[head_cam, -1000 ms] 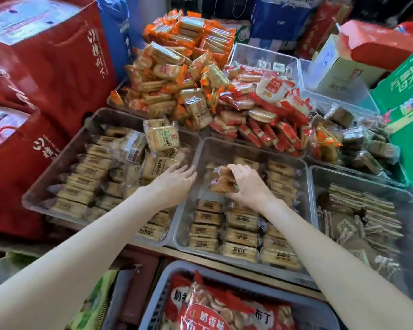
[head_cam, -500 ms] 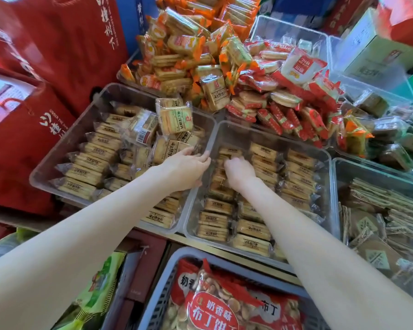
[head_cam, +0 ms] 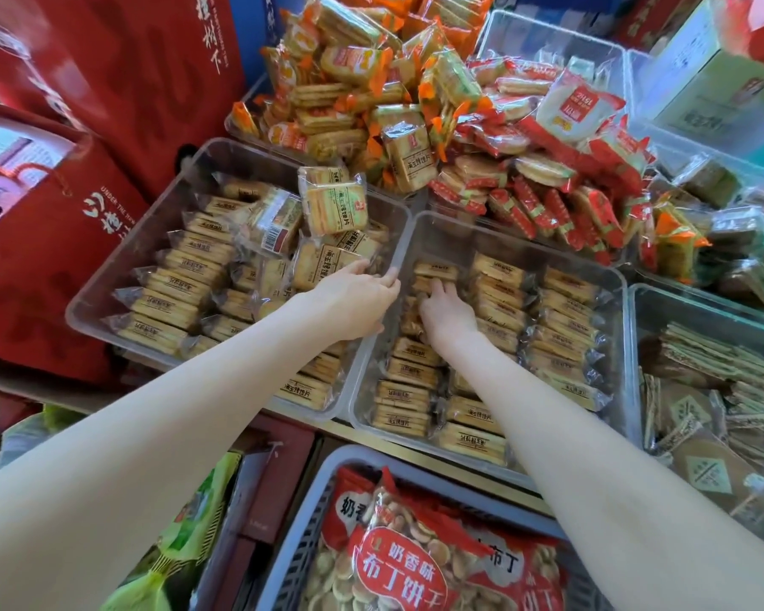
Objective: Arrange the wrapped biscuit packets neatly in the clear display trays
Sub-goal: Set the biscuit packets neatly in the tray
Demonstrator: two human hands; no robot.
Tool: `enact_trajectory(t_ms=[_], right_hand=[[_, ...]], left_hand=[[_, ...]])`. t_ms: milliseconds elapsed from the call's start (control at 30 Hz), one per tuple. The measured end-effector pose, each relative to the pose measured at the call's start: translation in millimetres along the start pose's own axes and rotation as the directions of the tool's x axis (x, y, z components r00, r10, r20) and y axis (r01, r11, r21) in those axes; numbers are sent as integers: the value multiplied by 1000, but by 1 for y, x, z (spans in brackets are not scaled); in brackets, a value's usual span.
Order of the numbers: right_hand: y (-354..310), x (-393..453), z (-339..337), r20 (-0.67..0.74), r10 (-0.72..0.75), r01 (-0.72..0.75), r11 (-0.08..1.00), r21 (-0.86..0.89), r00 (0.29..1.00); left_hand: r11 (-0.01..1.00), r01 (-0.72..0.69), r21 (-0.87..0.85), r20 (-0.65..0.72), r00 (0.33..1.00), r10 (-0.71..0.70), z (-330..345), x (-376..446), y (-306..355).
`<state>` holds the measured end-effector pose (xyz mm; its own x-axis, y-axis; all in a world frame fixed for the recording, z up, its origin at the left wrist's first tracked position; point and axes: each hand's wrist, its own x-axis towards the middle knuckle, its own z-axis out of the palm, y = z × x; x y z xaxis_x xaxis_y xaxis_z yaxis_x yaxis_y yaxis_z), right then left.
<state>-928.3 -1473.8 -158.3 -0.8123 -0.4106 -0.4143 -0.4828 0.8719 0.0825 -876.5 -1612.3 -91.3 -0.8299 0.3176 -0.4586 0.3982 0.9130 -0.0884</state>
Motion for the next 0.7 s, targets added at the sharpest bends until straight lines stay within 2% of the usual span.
enact_trajectory(t_ms=[100,167,233,300,433,700], right_hand=[[6,-6,-3,-82,-94,99,994,54,992],[13,-16,-3,-154,-195,193,981,-28,969],[13,-29,2,-95,-267,252,957,-143,959],[7,-38,9,-54,-251,234,949,-210,967],[-4,-37,16,-88,-137,114,967,-226,987],[-5,-38,12,-70,-52,42,990,-134,996]], left_hand=[[1000,1,-8,9,1000,-1,1,0,-1],[1000,-4,-14,0,1000,4,2,0,-2],[1000,-8,-8,-4,1000,8,4,1,-2],[1000,-2,-4,2,1000,2,3,0,-1],[1000,11,-2,4,1000,-11,-1,-4,2],[999,34,-34,15,999,-33,-6,-6,5]])
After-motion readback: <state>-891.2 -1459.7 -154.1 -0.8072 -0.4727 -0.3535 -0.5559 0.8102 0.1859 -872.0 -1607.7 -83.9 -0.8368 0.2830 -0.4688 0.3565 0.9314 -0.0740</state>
